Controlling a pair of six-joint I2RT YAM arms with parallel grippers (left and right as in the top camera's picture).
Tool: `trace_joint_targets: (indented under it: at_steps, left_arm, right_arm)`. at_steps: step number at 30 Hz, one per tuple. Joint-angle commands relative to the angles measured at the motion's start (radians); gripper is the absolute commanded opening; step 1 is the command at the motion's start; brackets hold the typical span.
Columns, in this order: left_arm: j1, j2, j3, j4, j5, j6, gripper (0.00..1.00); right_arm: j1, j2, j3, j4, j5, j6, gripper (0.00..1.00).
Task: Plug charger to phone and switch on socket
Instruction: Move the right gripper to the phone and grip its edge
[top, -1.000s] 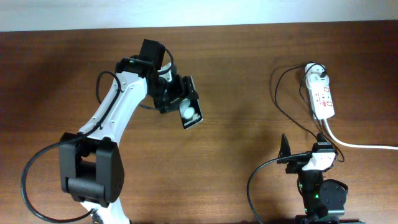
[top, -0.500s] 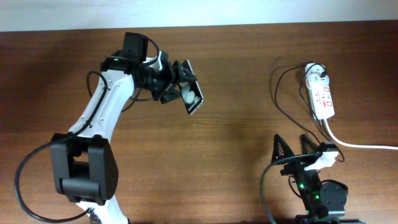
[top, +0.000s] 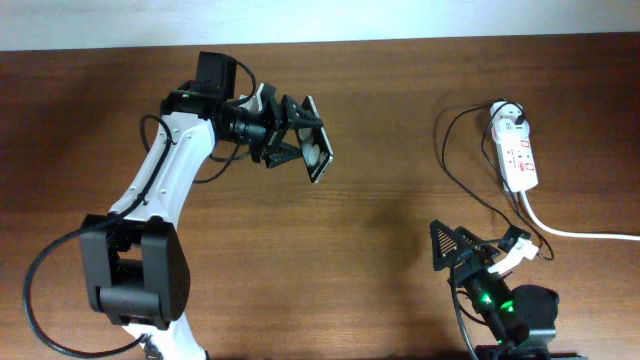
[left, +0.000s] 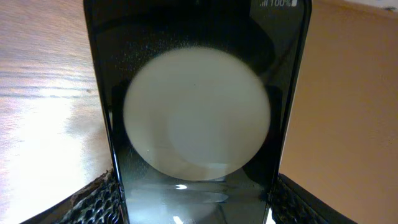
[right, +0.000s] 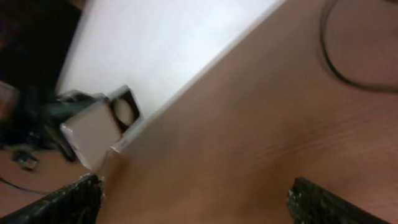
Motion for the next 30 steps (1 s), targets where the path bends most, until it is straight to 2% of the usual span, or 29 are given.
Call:
trace_joint_targets:
  at_steps: [1,5,8,14,15,18,20,22,26,30]
  left_arm:
    - [0.001,-0.036,0.023,0.005,0.098,-0.005,0.63]
    - [0.001,-0.036,0.023,0.006,0.094,-0.006,0.63]
    - [0.001,-0.036,0.023,0.006,0.069,-0.006,0.64]
    - [0.001,-0.036,0.023,0.028,0.047,-0.038,0.64]
    - [0.001,-0.036,0.023,0.028,0.047,-0.049,0.64]
    - [0.001,-0.036,0.023,0.028,0.047,-0.05,0.64]
    - [0.001,-0.036,0.023,0.028,0.047,-0.05,0.64]
    - [0.001,-0.036,0.023,0.028,0.047,-0.05,0.64]
    - [0.001,-0.036,0.023,0.028,0.047,-0.049,0.64]
    - [0.001,-0.036,0.023,0.028,0.047,-0.048,0.64]
  right_arm:
    - [0.006,0.123,0.149,-0.079,-0.024,-0.104,0.95]
    - [0.021,0.364,0.307,-0.106,-0.091,-0.135,0.92]
    - [0.155,0.554,0.44,-0.081,-0.092,-0.172,0.9]
    - [0.546,0.809,0.527,0.165,0.251,-0.174,0.89]
    - [0.618,0.86,0.527,0.22,0.361,-0.174,0.89]
    - [0.732,0.997,0.527,0.404,0.508,-0.179,0.89]
    - [0.761,1.097,0.529,0.544,0.514,-0.204,0.89]
    - [0.764,1.196,0.554,0.612,0.514,-0.204,0.88]
    - [0.764,1.324,0.674,0.617,0.514,-0.239,0.82]
    - [0.764,1.377,0.732,0.617,0.552,-0.256,0.79]
